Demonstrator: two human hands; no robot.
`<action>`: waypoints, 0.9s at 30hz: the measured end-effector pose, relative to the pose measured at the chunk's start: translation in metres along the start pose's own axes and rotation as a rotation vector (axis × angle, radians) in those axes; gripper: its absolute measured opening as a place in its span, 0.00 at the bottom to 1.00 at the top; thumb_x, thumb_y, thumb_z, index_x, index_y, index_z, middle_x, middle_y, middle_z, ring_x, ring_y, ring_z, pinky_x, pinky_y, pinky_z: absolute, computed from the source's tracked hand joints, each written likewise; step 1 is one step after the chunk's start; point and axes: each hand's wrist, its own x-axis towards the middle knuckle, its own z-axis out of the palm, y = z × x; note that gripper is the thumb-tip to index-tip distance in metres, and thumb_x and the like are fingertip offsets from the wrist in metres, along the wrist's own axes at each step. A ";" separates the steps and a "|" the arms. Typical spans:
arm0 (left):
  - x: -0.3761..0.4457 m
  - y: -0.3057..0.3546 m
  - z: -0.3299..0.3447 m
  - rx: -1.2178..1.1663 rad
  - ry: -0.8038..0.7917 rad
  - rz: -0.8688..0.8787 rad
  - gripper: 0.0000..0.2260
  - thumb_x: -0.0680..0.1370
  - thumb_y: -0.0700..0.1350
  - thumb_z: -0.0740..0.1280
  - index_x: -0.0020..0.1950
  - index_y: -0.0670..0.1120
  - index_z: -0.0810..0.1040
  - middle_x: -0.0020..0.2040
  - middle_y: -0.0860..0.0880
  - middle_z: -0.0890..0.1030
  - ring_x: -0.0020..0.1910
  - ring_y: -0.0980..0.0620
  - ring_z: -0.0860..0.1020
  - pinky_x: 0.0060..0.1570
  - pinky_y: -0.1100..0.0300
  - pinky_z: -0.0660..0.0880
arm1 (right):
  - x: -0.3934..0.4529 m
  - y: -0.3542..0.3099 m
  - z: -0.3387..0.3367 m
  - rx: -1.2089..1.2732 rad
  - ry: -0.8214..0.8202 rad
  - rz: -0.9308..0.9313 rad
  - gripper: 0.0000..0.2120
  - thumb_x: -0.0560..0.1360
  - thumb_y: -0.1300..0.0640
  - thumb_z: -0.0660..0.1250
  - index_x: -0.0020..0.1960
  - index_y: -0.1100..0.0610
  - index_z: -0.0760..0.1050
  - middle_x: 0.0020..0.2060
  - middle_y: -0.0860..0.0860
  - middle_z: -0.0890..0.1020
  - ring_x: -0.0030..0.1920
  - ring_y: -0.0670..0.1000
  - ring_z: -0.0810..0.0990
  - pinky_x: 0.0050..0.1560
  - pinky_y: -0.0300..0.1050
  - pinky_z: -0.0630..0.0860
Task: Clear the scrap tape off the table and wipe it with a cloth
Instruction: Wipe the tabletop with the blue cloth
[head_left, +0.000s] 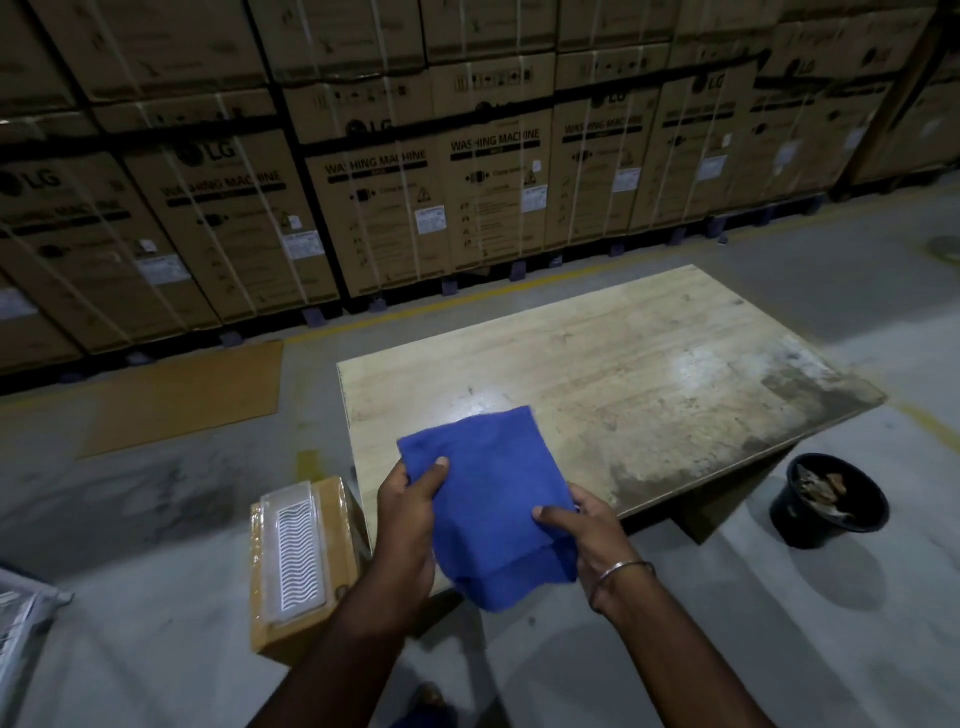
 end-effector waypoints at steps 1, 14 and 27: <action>0.004 -0.004 -0.006 0.002 0.058 -0.036 0.15 0.82 0.38 0.70 0.69 0.45 0.79 0.62 0.44 0.86 0.60 0.41 0.84 0.58 0.47 0.81 | 0.001 -0.007 -0.002 -0.040 -0.002 -0.044 0.22 0.63 0.62 0.76 0.57 0.63 0.82 0.52 0.62 0.87 0.48 0.60 0.84 0.47 0.51 0.81; 0.000 0.012 -0.027 0.227 -0.374 -0.082 0.32 0.72 0.56 0.78 0.74 0.52 0.75 0.69 0.49 0.82 0.70 0.52 0.79 0.72 0.52 0.72 | -0.026 -0.113 0.041 -0.518 -0.578 -0.281 0.20 0.70 0.64 0.66 0.60 0.54 0.83 0.53 0.55 0.84 0.53 0.52 0.82 0.52 0.48 0.78; -0.007 0.019 -0.024 0.125 -0.315 -0.170 0.26 0.70 0.45 0.81 0.67 0.43 0.82 0.61 0.42 0.86 0.58 0.41 0.86 0.62 0.45 0.81 | -0.009 -0.087 0.018 -0.080 -0.149 -0.113 0.23 0.74 0.71 0.71 0.68 0.59 0.79 0.48 0.63 0.84 0.44 0.56 0.84 0.45 0.45 0.83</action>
